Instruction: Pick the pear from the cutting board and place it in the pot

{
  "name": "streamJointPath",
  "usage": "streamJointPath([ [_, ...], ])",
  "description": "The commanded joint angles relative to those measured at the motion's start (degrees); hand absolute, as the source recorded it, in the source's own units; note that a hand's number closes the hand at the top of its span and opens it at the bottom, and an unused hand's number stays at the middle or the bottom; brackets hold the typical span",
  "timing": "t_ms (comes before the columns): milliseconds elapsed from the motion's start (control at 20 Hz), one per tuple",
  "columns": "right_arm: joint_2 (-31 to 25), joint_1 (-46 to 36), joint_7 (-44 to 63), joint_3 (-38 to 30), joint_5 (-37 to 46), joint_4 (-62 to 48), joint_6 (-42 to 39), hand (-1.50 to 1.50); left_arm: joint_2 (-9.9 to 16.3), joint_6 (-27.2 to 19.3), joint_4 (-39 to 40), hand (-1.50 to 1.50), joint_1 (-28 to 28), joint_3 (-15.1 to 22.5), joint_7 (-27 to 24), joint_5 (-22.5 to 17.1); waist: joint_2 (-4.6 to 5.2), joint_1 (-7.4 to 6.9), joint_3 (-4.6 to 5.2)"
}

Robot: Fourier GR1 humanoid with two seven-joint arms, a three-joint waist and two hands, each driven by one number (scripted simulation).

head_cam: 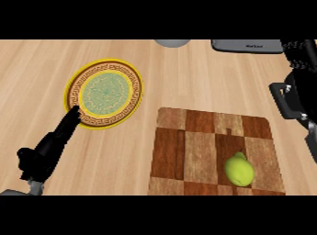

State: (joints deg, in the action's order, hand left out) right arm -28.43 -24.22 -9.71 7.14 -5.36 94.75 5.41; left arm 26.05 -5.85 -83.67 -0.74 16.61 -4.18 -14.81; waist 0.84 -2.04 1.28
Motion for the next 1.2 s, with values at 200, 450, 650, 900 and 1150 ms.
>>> streamJointPath([
  [200, -5.5, 13.3, 7.3, -10.0, 3.2, 9.6, 8.7, 1.5, -6.1, -10.4, -1.2, 0.0, -0.3, -8.0, -6.2, -1.2, -2.44, 7.09, -1.15],
  [450, -6.6, 28.0, 18.2, -15.0, 15.7, 2.1, 21.6, -1.5, -8.7, -12.2, -2.8, 0.0, 3.1, -7.2, -8.0, -1.2, -2.37, 9.93, -0.97],
  [650, 0.7, 38.3, 19.8, -7.7, 24.0, 24.0, 28.9, -1.5, -9.9, -13.5, -4.2, 0.0, 1.9, -5.9, -7.8, 0.5, -1.87, 6.56, -1.03],
  [900, 1.2, 47.1, 32.4, 0.0, 39.4, 38.3, 27.2, -1.5, -12.7, -13.9, -5.8, 0.0, 2.5, -2.5, -7.9, 2.0, -1.25, 3.8, -1.01],
  [1150, -2.9, 51.6, 47.8, 4.1, 44.8, 41.9, 13.7, -1.5, -11.9, -13.4, -3.9, 0.0, -1.4, -4.0, -7.0, 1.8, -0.76, 3.19, -0.84],
])
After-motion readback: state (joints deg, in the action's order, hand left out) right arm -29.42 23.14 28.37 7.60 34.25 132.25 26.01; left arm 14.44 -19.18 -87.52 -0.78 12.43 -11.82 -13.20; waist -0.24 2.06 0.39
